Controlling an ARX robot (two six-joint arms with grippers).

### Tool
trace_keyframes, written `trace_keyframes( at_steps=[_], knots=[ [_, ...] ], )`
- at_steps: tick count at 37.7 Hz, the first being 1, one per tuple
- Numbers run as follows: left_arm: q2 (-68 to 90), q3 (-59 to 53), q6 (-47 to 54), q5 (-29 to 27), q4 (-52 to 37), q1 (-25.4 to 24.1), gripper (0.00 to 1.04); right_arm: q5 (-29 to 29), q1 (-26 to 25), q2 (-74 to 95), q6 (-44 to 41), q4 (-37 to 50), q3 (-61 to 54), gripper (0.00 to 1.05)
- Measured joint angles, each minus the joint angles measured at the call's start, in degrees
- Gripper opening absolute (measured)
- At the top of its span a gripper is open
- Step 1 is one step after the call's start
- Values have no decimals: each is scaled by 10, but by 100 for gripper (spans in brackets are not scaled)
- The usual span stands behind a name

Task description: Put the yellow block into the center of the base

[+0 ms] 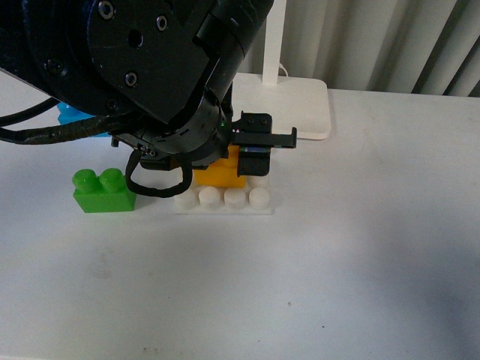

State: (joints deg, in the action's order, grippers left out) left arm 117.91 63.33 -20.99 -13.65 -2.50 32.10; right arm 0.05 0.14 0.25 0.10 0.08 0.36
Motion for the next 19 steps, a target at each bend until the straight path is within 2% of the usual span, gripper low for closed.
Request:
trace_keyframes(
  at_steps=[19],
  knots=[
    [17, 18, 2, -9, 10, 2, 60, 0, 0, 0, 0, 0, 0, 95]
  ],
)
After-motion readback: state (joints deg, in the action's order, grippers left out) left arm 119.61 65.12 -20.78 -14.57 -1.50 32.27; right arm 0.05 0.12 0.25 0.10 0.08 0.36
